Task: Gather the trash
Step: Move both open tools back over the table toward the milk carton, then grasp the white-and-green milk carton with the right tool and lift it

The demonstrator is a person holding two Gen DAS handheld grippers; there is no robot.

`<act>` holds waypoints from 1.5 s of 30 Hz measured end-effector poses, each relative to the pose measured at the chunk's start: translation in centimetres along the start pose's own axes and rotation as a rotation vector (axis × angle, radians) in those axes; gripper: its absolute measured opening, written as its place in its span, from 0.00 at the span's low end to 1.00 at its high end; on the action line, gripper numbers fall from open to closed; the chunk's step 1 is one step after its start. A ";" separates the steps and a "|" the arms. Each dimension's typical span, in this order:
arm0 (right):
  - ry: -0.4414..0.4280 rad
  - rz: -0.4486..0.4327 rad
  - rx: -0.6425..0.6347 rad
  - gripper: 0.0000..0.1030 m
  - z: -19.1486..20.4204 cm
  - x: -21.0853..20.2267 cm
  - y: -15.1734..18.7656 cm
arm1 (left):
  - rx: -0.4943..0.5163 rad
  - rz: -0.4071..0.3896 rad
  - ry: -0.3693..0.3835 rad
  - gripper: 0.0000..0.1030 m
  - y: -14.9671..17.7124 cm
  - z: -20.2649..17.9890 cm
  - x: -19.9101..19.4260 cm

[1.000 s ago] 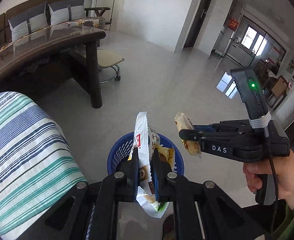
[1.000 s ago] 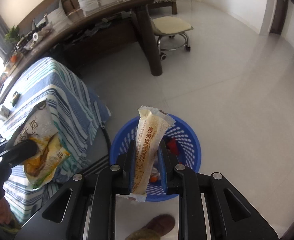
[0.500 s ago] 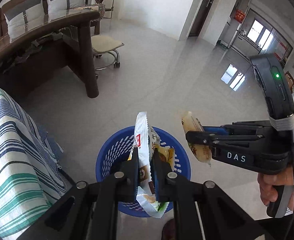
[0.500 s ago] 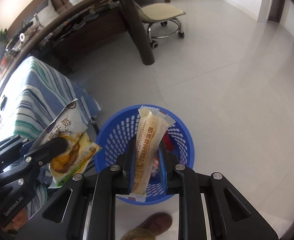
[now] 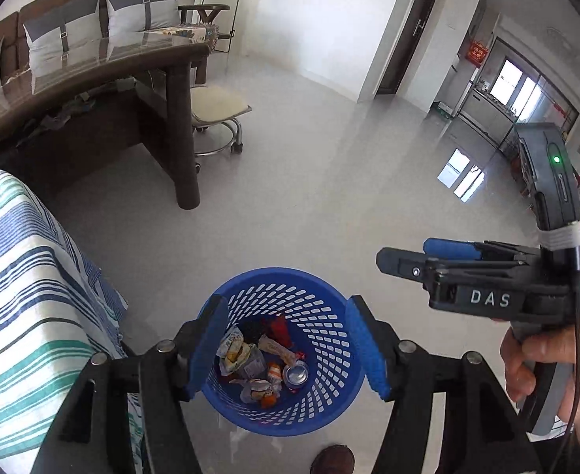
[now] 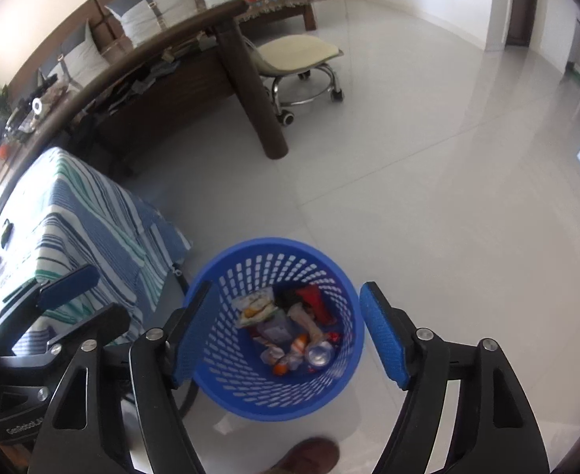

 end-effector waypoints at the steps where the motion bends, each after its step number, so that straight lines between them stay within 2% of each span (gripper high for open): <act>1: 0.007 -0.025 0.004 0.80 0.1 -0.9 -0.4 | 0.012 -0.009 -0.006 0.62 0.3 0.0 -1.3; 2: 0.014 -0.053 0.008 0.84 0.2 -1.7 -0.8 | 0.022 -0.017 -0.012 0.62 0.6 0.0 -2.7; 7: 0.018 -0.199 -0.048 0.89 3.5 -6.4 -2.0 | 0.019 -0.048 -0.047 0.62 4.4 1.3 -9.3; 10: -0.002 -0.274 -0.116 0.94 7.4 -8.7 -1.3 | -0.009 -0.050 -0.076 0.62 7.9 3.2 -12.6; 14: -0.071 -0.300 -0.250 0.95 14.3 -9.3 1.7 | -0.033 -0.043 -0.164 0.62 12.7 6.8 -16.7; 17: -0.126 -0.266 -0.386 0.95 19.5 -8.2 6.2 | -0.050 -0.029 -0.253 0.62 16.1 10.6 -19.4; 21: -0.199 -0.196 -0.555 0.95 25.5 -6.8 13.0 | -0.140 -0.018 -0.347 0.62 19.9 16.4 -22.5; 26: -0.293 -0.154 -0.682 0.95 30.9 -5.9 18.0 | -0.238 -0.036 -0.448 0.62 23.1 23.6 -26.6; 31: -0.333 -0.132 -0.770 0.95 36.2 -4.0 19.1 | -0.309 -0.024 -0.541 0.63 26.1 29.9 -28.6; 35: -0.380 -0.117 -0.835 0.95 41.6 -2.7 18.0 | -0.386 -0.047 -0.530 0.63 28.6 32.2 -29.2; 37: -0.390 -0.109 -0.901 0.95 44.8 -1.7 17.3 | -0.422 -0.019 -0.517 0.62 29.5 32.9 -28.9; 40: -0.393 -0.084 -1.001 0.95 49.9 0.3 16.5 | -0.427 -0.038 -0.506 0.62 29.0 33.3 -29.4; 45: -0.388 0.020 -1.150 0.95 55.9 4.1 16.7 | -0.440 -0.046 -0.494 0.62 28.8 34.0 -29.6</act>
Point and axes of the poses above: each gripper's, at about its wrist camera, not at the fingertips, and x roughly the way its jaws point, z to its left, y to its underside, the point moved 10 cm from there along x, roughly the way its jaws point, and after that the axes turned 11 degrees about x, right-handed, at the moved point
